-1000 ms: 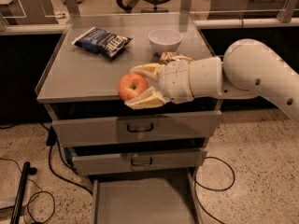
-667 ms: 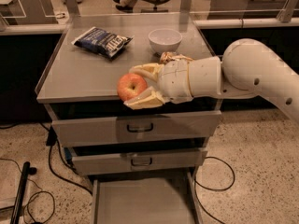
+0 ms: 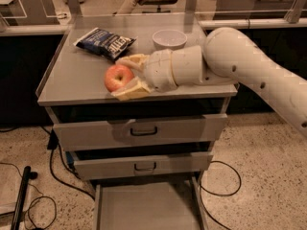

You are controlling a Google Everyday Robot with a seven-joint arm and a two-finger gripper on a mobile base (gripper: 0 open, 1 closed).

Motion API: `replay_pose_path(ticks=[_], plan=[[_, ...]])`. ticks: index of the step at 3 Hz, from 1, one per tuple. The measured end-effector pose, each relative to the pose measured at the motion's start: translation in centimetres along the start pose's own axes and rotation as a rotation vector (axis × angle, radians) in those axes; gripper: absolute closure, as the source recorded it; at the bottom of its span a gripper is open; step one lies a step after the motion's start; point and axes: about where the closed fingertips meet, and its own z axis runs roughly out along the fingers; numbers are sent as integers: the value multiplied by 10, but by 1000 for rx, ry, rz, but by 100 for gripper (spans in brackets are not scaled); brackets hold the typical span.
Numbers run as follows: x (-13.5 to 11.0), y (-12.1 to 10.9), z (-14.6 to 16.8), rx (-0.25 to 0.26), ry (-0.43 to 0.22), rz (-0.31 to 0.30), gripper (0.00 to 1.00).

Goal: Pick apple from bottom drawer and place on counter

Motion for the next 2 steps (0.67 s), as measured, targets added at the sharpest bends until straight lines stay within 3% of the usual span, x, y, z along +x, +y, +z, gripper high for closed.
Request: replay_pose_path(ticks=[2], plan=[[-3, -41, 56, 56, 27, 38, 100]])
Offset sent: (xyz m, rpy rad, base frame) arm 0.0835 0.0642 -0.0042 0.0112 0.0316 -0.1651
